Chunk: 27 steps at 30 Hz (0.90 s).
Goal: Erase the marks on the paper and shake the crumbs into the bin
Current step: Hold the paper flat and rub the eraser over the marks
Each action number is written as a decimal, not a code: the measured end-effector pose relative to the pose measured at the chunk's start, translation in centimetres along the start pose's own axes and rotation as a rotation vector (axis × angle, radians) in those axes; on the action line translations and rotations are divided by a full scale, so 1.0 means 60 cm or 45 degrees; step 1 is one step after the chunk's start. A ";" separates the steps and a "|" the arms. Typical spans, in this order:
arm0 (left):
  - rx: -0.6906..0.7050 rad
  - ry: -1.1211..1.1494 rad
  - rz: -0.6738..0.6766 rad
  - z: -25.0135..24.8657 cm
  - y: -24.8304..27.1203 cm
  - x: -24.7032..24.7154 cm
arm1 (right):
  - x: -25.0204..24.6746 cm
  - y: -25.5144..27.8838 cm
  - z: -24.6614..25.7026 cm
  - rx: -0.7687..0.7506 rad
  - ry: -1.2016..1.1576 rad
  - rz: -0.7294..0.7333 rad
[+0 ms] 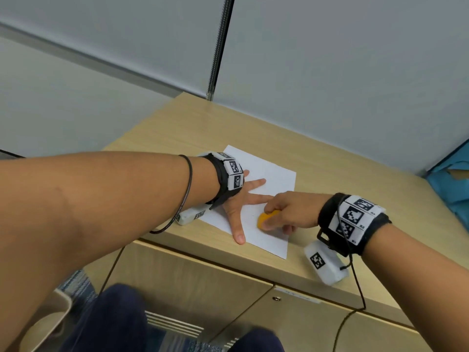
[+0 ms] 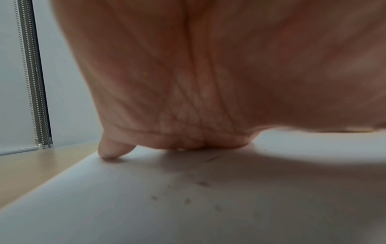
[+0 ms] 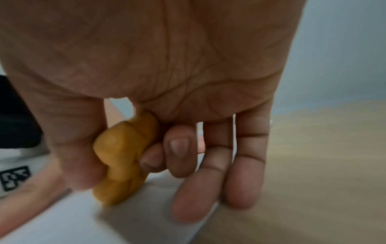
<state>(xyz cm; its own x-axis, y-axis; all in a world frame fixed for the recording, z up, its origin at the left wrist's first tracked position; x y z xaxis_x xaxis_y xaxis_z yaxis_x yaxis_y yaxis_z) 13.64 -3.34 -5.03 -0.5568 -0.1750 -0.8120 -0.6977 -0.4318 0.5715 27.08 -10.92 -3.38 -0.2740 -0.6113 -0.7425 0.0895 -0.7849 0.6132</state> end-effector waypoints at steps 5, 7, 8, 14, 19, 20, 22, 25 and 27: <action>-0.014 -0.021 0.014 -0.003 -0.004 -0.002 | -0.007 0.001 -0.006 -0.064 -0.098 -0.182; -0.017 -0.015 0.014 -0.001 -0.004 -0.001 | 0.001 0.004 -0.009 -0.062 -0.129 -0.025; -0.022 -0.019 0.014 0.000 -0.003 -0.002 | 0.003 0.005 -0.009 -0.055 -0.129 0.039; -0.015 -0.034 0.006 -0.002 -0.001 -0.002 | -0.003 0.000 -0.010 -0.025 -0.153 -0.189; -0.025 -0.015 0.016 -0.002 -0.005 -0.002 | 0.016 0.014 -0.018 -0.064 -0.109 0.129; -0.026 -0.015 0.017 -0.003 -0.005 -0.002 | 0.015 0.016 -0.018 -0.070 -0.132 0.119; -0.024 -0.026 0.015 -0.004 -0.003 -0.002 | 0.005 0.008 -0.024 -0.031 -0.238 -0.056; -0.015 -0.025 0.006 -0.004 -0.004 -0.002 | 0.000 -0.001 -0.025 0.023 -0.243 -0.245; -0.022 -0.035 0.013 -0.003 -0.003 -0.001 | 0.009 0.008 -0.021 0.006 -0.179 -0.148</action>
<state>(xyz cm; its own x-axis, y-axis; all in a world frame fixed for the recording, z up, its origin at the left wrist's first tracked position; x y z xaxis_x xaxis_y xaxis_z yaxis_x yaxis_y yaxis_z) 13.89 -3.40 -5.12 -0.5760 -0.1553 -0.8025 -0.6844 -0.4452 0.5774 28.18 -11.73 -3.84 -0.4132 -0.4961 -0.7636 0.0452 -0.8487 0.5270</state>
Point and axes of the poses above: each hand's wrist, its own y-axis away from the middle knuckle, its own x-axis out of the palm, z = x × y, the point moved 3 cm from there along -y, towards the middle knuckle, and after that the axes turned 5 degrees about z, right-handed, at the moved point
